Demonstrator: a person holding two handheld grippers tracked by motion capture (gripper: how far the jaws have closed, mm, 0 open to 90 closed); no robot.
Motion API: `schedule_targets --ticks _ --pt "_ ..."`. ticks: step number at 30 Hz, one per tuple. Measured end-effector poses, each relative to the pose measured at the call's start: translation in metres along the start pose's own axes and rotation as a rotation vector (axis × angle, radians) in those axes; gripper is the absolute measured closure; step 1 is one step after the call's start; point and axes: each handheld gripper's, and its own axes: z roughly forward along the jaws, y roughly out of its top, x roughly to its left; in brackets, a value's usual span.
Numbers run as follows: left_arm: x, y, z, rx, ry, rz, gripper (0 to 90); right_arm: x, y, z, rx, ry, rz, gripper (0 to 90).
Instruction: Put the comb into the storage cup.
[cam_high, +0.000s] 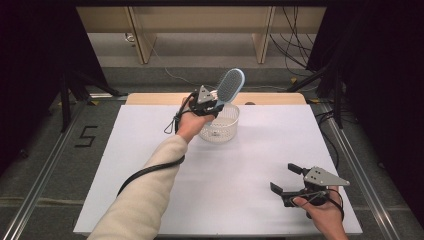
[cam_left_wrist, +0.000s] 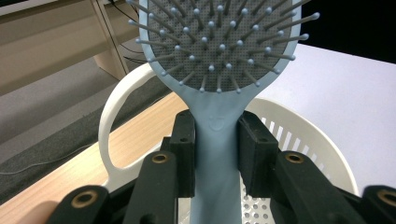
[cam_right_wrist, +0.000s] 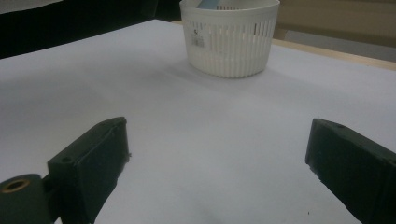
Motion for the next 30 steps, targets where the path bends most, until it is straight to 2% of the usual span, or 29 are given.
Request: schedule_targets --ticks 30 --pt "-0.0013 -0.0056 0.0047 0.024 -0.012 0.003 69.7 0.0003 -0.0002 0.0001 0.004 0.003 0.002 6.9"
